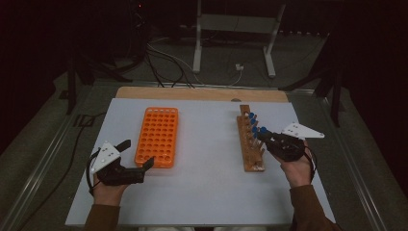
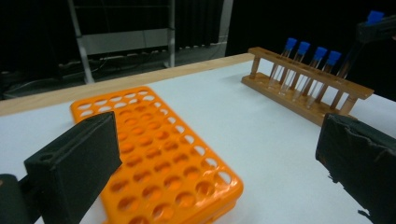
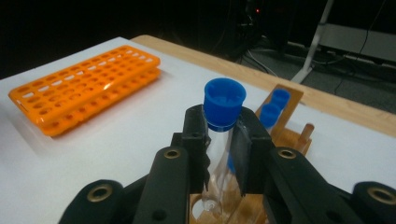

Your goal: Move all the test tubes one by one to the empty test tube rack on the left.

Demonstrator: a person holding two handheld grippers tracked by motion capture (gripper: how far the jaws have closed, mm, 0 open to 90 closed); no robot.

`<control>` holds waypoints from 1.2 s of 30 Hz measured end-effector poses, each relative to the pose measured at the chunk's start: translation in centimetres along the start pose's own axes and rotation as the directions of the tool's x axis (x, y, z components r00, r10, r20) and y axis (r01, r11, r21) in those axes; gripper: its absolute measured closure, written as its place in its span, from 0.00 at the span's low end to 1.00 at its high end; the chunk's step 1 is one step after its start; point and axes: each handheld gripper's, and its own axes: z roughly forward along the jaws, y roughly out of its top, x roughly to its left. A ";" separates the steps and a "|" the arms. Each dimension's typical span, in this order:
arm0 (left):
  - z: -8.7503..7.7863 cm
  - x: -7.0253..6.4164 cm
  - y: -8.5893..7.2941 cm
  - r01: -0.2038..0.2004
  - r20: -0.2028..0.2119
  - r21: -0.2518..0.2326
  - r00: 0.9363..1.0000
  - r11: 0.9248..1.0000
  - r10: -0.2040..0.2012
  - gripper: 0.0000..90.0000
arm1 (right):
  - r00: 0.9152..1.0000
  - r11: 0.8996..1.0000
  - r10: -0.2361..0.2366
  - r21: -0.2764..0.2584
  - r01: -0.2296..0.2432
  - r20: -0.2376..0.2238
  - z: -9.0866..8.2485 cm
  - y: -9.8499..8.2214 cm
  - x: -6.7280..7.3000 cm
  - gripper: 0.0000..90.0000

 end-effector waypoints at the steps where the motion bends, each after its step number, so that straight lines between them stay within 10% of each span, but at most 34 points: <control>1: 0.2 -0.1 0.2 -0.001 0.005 -0.001 1.000 1.000 0.001 0.01 | 1.000 1.000 -0.002 -0.004 0.002 -0.001 -0.1 0.2 0.0 0.85; 36: 8.7 -5.0 2.4 -0.059 0.189 0.016 0.980 0.998 0.055 0.12 | 0.969 0.998 -0.048 0.017 0.054 -0.242 6.0 3.2 7.4 0.85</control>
